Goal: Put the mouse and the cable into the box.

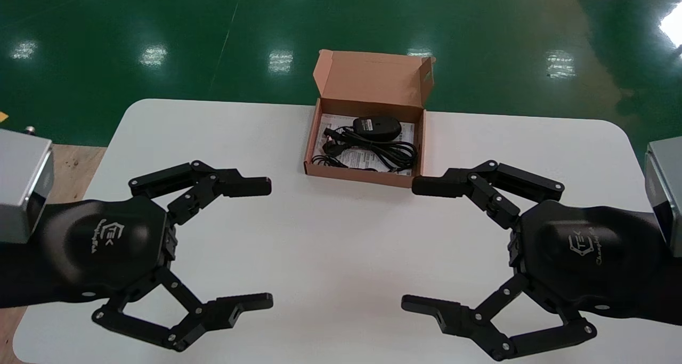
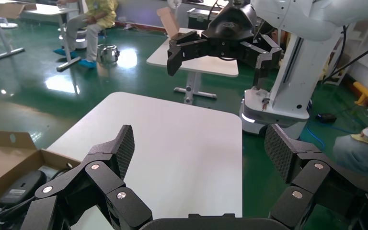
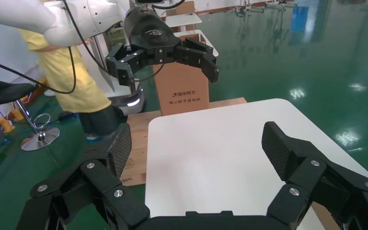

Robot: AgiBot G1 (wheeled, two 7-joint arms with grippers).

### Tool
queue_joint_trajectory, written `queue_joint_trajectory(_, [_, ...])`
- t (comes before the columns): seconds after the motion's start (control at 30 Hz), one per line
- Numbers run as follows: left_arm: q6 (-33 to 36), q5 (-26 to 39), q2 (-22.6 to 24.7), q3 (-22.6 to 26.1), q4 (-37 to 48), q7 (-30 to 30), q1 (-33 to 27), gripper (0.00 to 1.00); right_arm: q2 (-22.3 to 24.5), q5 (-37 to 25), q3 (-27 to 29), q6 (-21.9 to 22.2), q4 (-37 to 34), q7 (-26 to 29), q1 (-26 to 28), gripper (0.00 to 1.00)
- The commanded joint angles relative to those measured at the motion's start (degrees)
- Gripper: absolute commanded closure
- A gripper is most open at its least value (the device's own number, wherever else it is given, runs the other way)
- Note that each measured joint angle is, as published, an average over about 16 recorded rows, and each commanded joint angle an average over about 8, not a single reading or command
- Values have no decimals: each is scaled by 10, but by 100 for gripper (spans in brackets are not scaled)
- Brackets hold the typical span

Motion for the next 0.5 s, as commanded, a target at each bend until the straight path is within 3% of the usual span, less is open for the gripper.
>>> queue_joint_trajectory(0.03, [-1, 1, 2, 1, 2, 1, -1, 0, 0, -1, 0, 0, -1, 0, 1, 0])
queue_joint_trajectory(0.5, [-5, 5, 6, 3, 9, 3, -5, 0, -1, -4, -1, 1, -5, -2, 3, 0])
